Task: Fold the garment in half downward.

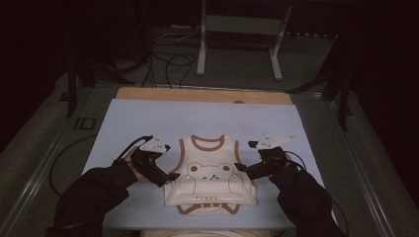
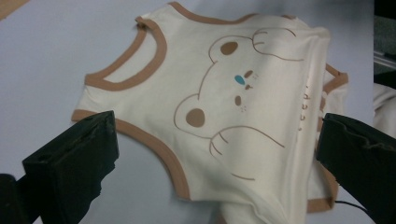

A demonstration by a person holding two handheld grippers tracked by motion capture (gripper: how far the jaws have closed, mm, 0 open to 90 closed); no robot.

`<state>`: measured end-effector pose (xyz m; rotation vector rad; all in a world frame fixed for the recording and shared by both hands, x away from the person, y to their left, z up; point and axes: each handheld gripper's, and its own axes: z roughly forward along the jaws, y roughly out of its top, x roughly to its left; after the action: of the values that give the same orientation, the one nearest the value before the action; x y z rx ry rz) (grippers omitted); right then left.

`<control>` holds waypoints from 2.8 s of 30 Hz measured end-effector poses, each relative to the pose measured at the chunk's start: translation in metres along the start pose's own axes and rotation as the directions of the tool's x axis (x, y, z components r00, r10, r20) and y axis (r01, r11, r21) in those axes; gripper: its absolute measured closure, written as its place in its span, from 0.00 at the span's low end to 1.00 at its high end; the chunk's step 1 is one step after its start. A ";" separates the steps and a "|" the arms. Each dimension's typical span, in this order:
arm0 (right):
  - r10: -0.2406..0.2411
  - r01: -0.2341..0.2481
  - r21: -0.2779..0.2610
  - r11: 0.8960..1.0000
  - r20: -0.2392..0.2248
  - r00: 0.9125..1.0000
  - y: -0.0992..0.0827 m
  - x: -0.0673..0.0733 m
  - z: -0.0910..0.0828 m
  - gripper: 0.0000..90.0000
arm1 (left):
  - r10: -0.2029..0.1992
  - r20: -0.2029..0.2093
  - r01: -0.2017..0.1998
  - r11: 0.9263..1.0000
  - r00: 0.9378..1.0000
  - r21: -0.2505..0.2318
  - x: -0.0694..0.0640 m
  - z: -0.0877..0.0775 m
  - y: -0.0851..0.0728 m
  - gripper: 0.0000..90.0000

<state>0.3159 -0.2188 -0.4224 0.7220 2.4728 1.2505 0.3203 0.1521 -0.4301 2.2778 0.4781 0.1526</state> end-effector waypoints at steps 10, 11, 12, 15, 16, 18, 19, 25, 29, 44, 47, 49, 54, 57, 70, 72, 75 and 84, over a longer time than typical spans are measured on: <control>-0.004 0.004 0.015 1.000 0.005 1.000 0.008 -0.017 0.020 0.11 | -0.006 0.000 0.006 1.000 1.000 -0.009 0.019 0.010 0.008 0.00; -0.003 0.003 0.016 1.000 0.008 1.000 0.008 -0.020 0.022 0.11 | -0.010 0.003 0.010 1.000 1.000 -0.008 0.021 0.012 0.008 0.00; 0.000 0.000 0.013 1.000 0.007 1.000 0.008 -0.022 0.024 0.11 | -0.013 0.002 0.013 1.000 1.000 -0.010 0.024 0.013 0.008 0.00; 0.017 -0.017 0.011 1.000 0.005 1.000 0.008 -0.030 0.029 0.11 | -0.020 -0.006 0.020 1.000 1.000 -0.010 0.031 0.017 0.009 0.00; 0.019 -0.019 0.011 1.000 0.004 1.000 0.008 -0.032 0.031 0.11 | -0.025 -0.007 0.025 1.000 1.000 -0.010 0.033 0.019 0.009 0.00; 0.023 -0.023 0.009 1.000 0.002 1.000 0.008 -0.036 0.034 0.11 | -0.038 -0.002 0.038 0.999 0.999 -0.017 0.037 0.022 0.009 0.00; 0.023 -0.023 0.007 1.000 -0.002 1.000 0.007 -0.038 0.035 0.11 | -0.043 -0.005 0.043 0.999 0.999 -0.013 0.039 0.024 0.009 0.00; 0.029 -0.029 0.018 0.999 0.002 1.000 0.007 -0.046 0.045 0.12 | -0.043 -0.004 0.043 0.999 0.999 -0.032 0.049 0.035 0.008 0.00; 0.037 -0.037 0.030 0.999 0.004 0.999 0.006 -0.052 0.052 0.12 | -0.052 -0.013 0.052 0.999 0.999 -0.010 0.057 0.041 0.009 0.00; 0.030 -0.028 0.127 0.991 -0.011 0.999 -0.008 -0.065 0.089 0.11 | -0.078 -0.040 0.079 0.996 0.996 0.036 0.081 0.068 -0.002 0.00; 0.040 -0.037 0.143 0.989 -0.023 0.999 -0.012 -0.067 0.094 0.11 | -0.089 -0.023 0.090 0.994 0.996 0.053 0.085 0.073 -0.005 0.00; 0.039 -0.037 0.153 0.988 -0.015 0.999 -0.014 -0.069 0.097 0.11 | -0.105 -0.020 0.106 0.993 0.994 0.051 0.088 0.076 -0.006 0.00; 0.039 -0.032 0.161 0.986 -0.037 0.999 -0.017 -0.069 0.103 0.11 | -0.122 -0.008 0.122 0.989 0.992 0.079 0.091 0.077 -0.006 0.00; 0.030 -0.024 0.175 0.984 -0.030 0.999 -0.017 -0.070 0.106 0.11 | -0.134 -0.013 0.135 0.988 0.991 0.077 0.093 0.078 -0.006 0.00; 0.039 -0.041 0.215 0.976 0.013 0.999 -0.023 -0.087 0.118 0.15 | -0.098 -0.037 0.102 0.987 0.994 0.126 0.099 0.094 -0.009 0.08; 0.051 -0.057 0.219 0.974 0.035 0.998 -0.024 -0.090 0.117 0.15 | -0.103 -0.039 0.107 0.987 0.994 0.123 0.101 0.096 -0.009 0.10; 0.055 -0.065 0.232 0.970 0.051 0.997 -0.026 -0.095 0.118 0.21 | -0.099 -0.055 0.105 0.986 0.994 0.126 0.103 0.098 -0.009 0.16; 0.087 -0.097 0.229 0.969 0.055 0.995 -0.033 -0.102 0.123 0.42 | -0.088 -0.087 0.101 0.983 0.992 0.156 0.109 0.108 -0.010 0.29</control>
<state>0.4469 -0.2080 -0.5193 0.9221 2.6015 0.9720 0.4451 0.1264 -0.5158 2.4068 0.6608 0.1630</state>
